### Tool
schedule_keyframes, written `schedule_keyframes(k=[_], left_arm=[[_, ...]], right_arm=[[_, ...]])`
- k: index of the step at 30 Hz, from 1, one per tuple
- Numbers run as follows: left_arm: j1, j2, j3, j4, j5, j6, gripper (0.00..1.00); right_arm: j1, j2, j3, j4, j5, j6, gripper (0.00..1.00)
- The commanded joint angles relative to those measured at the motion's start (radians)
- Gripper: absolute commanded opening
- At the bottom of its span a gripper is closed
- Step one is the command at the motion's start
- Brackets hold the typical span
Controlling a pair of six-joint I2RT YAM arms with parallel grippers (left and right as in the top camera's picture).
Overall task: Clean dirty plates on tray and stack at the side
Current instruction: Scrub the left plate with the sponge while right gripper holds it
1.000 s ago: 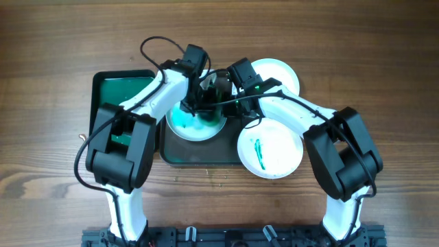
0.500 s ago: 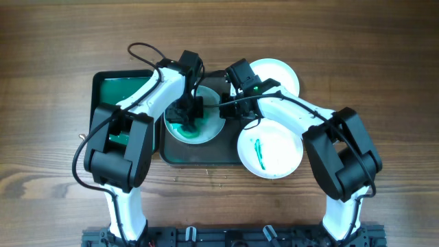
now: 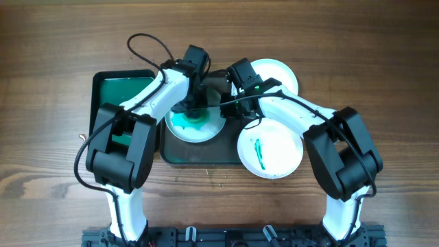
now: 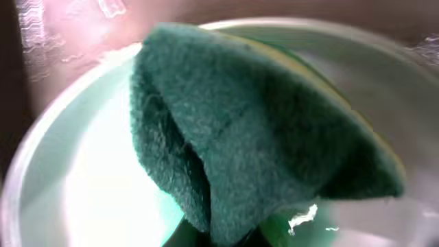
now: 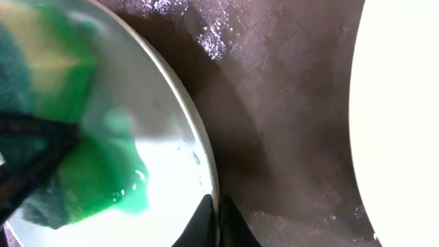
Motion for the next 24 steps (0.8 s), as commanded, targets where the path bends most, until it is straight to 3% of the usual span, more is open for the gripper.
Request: schedule_keyframes(k=[1,8,13,17,19,20,24], left_arm=[[0.016,0.015,-0.013,-0.100,-0.127,-0.076,0.04],[0.021,0.016,-0.013,-0.155,0.043,0.017,0.04],[0.017,0.016,-0.013,-0.154,0.420,0.324,0.04],[0.007,0.016,-0.013,-0.120,0.463,0.404,0.04],[0.008,0.016,-0.013,-0.065,0.375,0.366,0.04],[0.008,0.016,-0.013,-0.045,0.289,0.292,0.04],[0.005,0.016,-0.012,-0.092,-0.219,-0.167,0.04]], right_arm=[[-0.013,0.023,0.013,-0.013,0.007,0.003,0.04],[-0.087,0.051,0.013,-0.009,-0.189,-0.051,0.04],[-0.104,0.064,0.013,-0.002,-0.211,-0.056,0.04],[-0.105,0.064,0.013,-0.006,-0.211,-0.056,0.04],[-0.104,0.064,0.013,-0.005,-0.211,-0.057,0.04],[-0.104,0.064,0.013,-0.005,-0.211,-0.057,0.04],[-0.104,0.064,0.013,-0.005,-0.210,-0.056,0.04]])
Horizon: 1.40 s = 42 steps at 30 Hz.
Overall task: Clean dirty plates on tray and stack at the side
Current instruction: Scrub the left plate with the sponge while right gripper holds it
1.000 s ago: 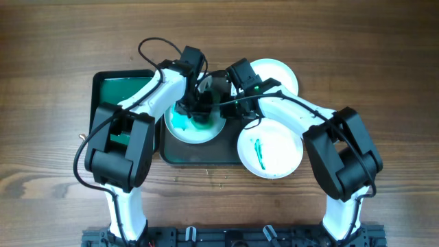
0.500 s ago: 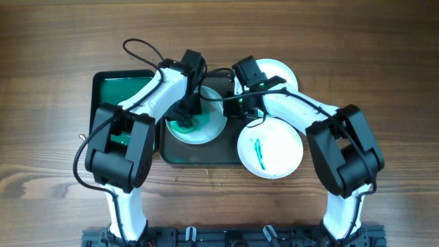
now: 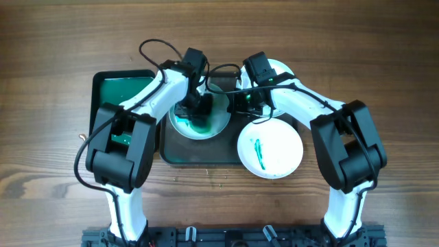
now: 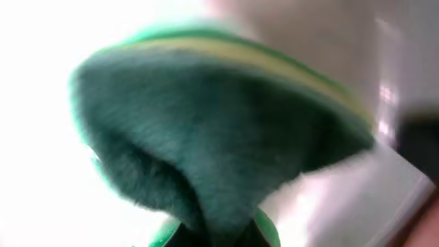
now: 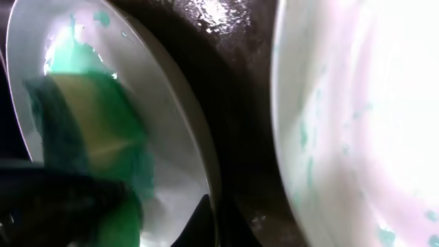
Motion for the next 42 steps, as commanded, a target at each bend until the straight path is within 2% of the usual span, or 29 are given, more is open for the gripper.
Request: schedule_keyframes(k=[1,3,7,8,13,15,19,21,24,26,30,32,34,36,39,41,42], left_arm=[[0.002,0.014,-0.005,-0.080,-0.544,-0.470,0.04],[0.002,0.014,-0.005,-0.138,-0.609,-0.570,0.04],[-0.006,0.014,-0.005,-0.097,-0.565,-0.530,0.04],[-0.009,0.014,-0.005,-0.068,-0.509,-0.472,0.04],[-0.018,0.014,-0.005,0.108,0.072,0.049,0.04],[-0.017,0.014,-0.005,0.141,0.171,0.125,0.04],[-0.017,0.014,-0.005,0.225,0.135,0.105,0.04],[-0.018,0.014,-0.005,0.256,-0.080,-0.076,0.04],[-0.018,0.014,-0.005,0.214,-0.425,-0.335,0.04],[-0.018,0.014,-0.005,0.165,-0.475,-0.369,0.04],[-0.018,0.014,-0.005,0.028,-0.393,-0.349,0.04],[-0.018,0.014,-0.005,0.005,-0.161,-0.146,0.04],[-0.018,0.014,-0.005,0.003,0.228,0.118,0.04],[-0.018,0.014,-0.005,0.012,0.411,0.213,0.04],[-0.018,0.014,-0.005,0.066,0.430,0.221,0.04],[-0.017,0.014,-0.005,0.129,0.346,0.193,0.04],[-0.017,0.014,-0.005,0.161,0.223,0.127,0.04]], right_arm=[[-0.001,0.034,0.011,-0.003,-0.005,-0.003,0.04],[-0.001,0.035,0.011,-0.003,-0.005,-0.002,0.04],[-0.001,0.035,0.011,-0.003,-0.005,0.000,0.04],[-0.001,0.035,0.011,-0.003,-0.005,0.000,0.04],[-0.001,0.035,0.011,-0.003,-0.005,-0.001,0.04],[-0.001,0.035,0.011,-0.003,-0.005,-0.001,0.04],[-0.001,0.035,0.011,-0.003,-0.005,-0.003,0.04],[-0.001,0.035,0.011,-0.003,-0.005,-0.004,0.04],[-0.001,0.035,0.011,-0.003,-0.005,-0.004,0.04],[-0.001,0.035,0.011,-0.003,-0.001,-0.004,0.04],[-0.001,0.035,0.011,-0.003,-0.001,-0.003,0.04],[-0.001,0.035,0.011,0.000,-0.002,0.000,0.04],[-0.001,0.035,0.011,0.001,-0.002,0.001,0.04],[-0.001,0.035,0.011,0.000,-0.002,0.000,0.04],[-0.001,0.035,0.011,-0.003,-0.002,0.000,0.04],[-0.001,0.035,0.011,-0.003,-0.002,0.000,0.04],[-0.001,0.035,0.011,-0.003,-0.002,0.000,0.04]])
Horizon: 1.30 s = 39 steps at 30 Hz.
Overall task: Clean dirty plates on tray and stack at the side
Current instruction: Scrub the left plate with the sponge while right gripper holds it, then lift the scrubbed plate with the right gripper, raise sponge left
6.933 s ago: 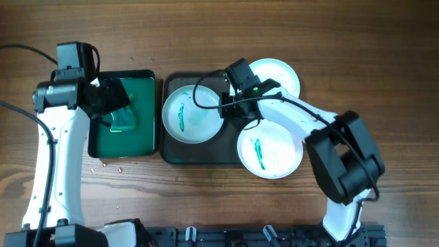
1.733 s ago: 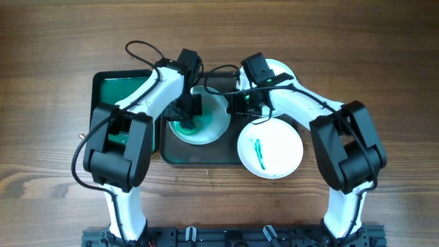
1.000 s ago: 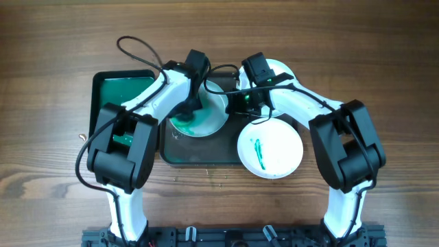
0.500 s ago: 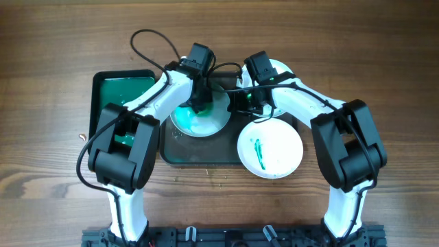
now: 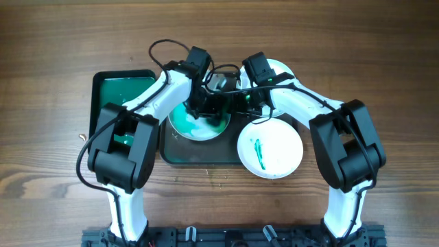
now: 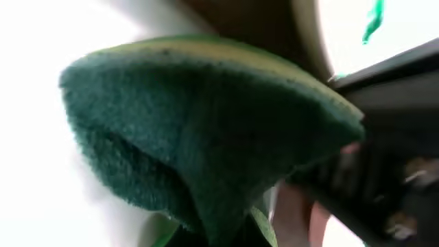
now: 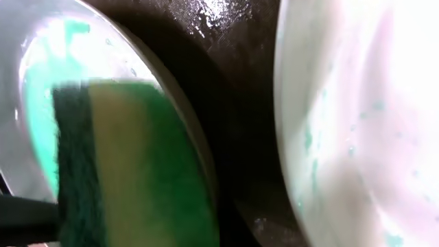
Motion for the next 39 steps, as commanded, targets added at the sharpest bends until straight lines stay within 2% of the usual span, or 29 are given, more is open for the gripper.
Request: schedule_keyframes(k=[1,4,7,9,10,13,17,19,23,25,28,29,31,33,39], left_arm=[[0.004,0.013,-0.005,0.066,-0.154,-0.063,0.04],[0.004,0.013,-0.005,0.095,-0.494,-0.217,0.04],[0.004,0.013,-0.005,0.039,-0.782,-0.407,0.04],[0.004,0.013,-0.005,-0.024,-0.848,-0.504,0.04],[0.004,0.013,-0.005,-0.059,-0.832,-0.522,0.04],[0.001,0.013,-0.005,-0.158,-0.635,-0.500,0.04],[0.001,0.013,-0.005,-0.224,-0.103,-0.132,0.04],[0.001,0.013,-0.005,-0.219,0.019,-0.042,0.04],[0.003,0.013,-0.005,-0.090,0.026,-0.038,0.04],[0.005,0.013,-0.005,-0.023,-0.018,-0.073,0.04],[0.014,0.013,-0.005,0.021,-0.316,-0.267,0.04],[0.021,0.013,-0.005,0.012,-0.463,-0.332,0.04],[0.034,0.005,0.003,-0.051,-0.623,-0.397,0.04],[0.051,-0.011,0.025,-0.124,-0.657,-0.402,0.04],[0.140,-0.103,0.158,-0.319,-0.584,-0.401,0.04]], right_arm=[[-0.003,0.028,0.007,-0.001,0.009,0.001,0.04],[-0.003,0.028,0.007,-0.005,0.009,0.000,0.05],[-0.003,0.028,0.007,-0.005,0.010,0.000,0.04],[-0.003,0.028,0.007,-0.005,0.010,0.000,0.04],[-0.003,0.028,0.007,-0.005,0.010,0.000,0.04],[-0.003,0.028,0.007,-0.005,0.010,0.000,0.04],[-0.003,0.028,0.007,-0.004,0.009,0.001,0.04],[-0.003,0.028,0.007,-0.004,0.009,0.004,0.04],[-0.003,0.028,0.007,-0.005,0.008,0.004,0.04],[-0.003,0.028,0.007,-0.006,0.008,0.003,0.04],[-0.003,0.028,0.007,-0.008,0.009,0.003,0.04],[-0.003,0.028,0.007,-0.009,0.009,0.004,0.04],[-0.003,0.028,0.007,-0.013,0.009,0.003,0.04],[-0.003,0.028,0.007,-0.020,0.014,0.003,0.04],[0.002,0.027,0.008,-0.031,0.014,0.000,0.04]])
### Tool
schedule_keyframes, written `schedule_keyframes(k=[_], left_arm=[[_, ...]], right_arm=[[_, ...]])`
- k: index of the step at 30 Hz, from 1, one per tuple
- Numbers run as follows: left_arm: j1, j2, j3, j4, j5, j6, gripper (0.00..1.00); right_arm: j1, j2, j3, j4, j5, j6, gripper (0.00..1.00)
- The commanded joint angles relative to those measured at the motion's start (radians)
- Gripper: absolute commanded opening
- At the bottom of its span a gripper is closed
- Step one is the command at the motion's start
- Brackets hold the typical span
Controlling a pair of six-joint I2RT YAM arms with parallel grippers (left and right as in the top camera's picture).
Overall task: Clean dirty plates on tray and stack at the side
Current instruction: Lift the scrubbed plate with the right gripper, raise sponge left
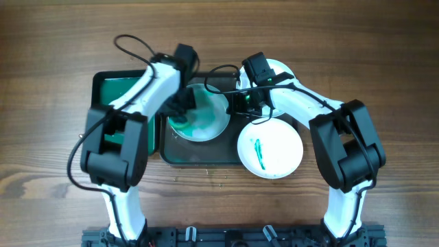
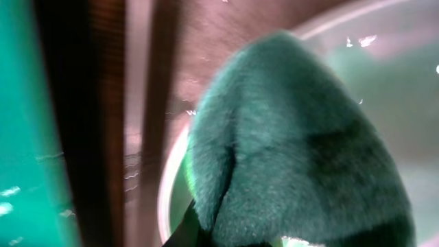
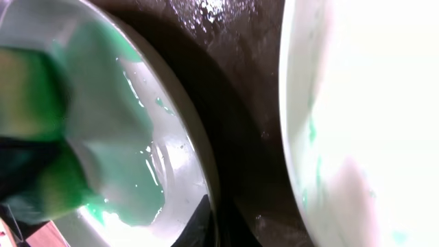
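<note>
A white plate point(image 1: 206, 118) smeared with green soap sits on the dark tray point(image 1: 199, 152). My left gripper point(image 1: 181, 108) is shut on a green sponge point(image 2: 295, 151) and presses it on the plate's left edge point(image 2: 168, 185). At the plate's right side, my right gripper point(image 1: 238, 101) is shut on the rim point(image 3: 209, 185). The right wrist view shows the soapy plate face point(image 3: 151, 151) and the sponge point(image 3: 27, 137) at the far left. A second white plate point(image 1: 269, 147) with a green streak lies right of the tray.
A green tub point(image 1: 113, 92) of soapy water stands left of the tray. Another white plate point(image 1: 282, 72) lies at the back right, partly under my right arm. Bare wood table point(image 1: 55, 41) surrounds everything.
My left gripper with the sponge has gone from the plate's right side, close to the right gripper, to its left edge. The right gripper still pinches the rim in the same spot.
At first the sponge was on the middle of the plate with the right gripper on its rim. Then plate and right gripper stood further back on the tray. The sponge was then at the plate's right, and now at its left; green soap covers the plate.
</note>
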Motion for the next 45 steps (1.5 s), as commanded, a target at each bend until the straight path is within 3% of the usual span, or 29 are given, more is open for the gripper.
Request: schedule_keyframes(k=[1,3,8,17,23,26,32,38,45], left_arm=[[0.093,-0.121,0.134,-0.094,-0.012,-0.029,0.04],[0.139,-0.153,0.159,-0.127,0.026,-0.023,0.04],[0.243,-0.175,0.159,-0.159,0.044,-0.023,0.04],[0.277,-0.175,0.159,-0.151,0.040,-0.023,0.04],[0.277,-0.175,0.159,-0.151,0.040,-0.023,0.04],[0.277,-0.175,0.159,-0.150,0.040,-0.023,0.04],[0.277,-0.175,0.159,-0.151,0.040,-0.024,0.04],[0.276,-0.175,0.159,-0.150,0.040,-0.024,0.04],[0.276,-0.175,0.159,-0.150,0.040,-0.024,0.04]], right_arm=[[0.006,0.023,0.006,-0.014,0.029,0.003,0.04],[0.020,0.003,0.013,-0.030,0.067,-0.005,0.04],[0.132,-0.088,0.099,-0.196,0.407,-0.024,0.04],[0.343,-0.178,0.271,-0.406,0.966,-0.021,0.04],[0.465,-0.250,0.282,-0.440,1.322,-0.019,0.04],[0.545,-0.285,0.282,-0.440,1.601,-0.026,0.04],[0.660,-0.289,0.282,-0.403,1.979,-0.189,0.04],[0.700,-0.289,0.282,-0.290,1.995,-0.378,0.04],[0.697,-0.289,0.281,-0.271,1.906,-0.387,0.05]])
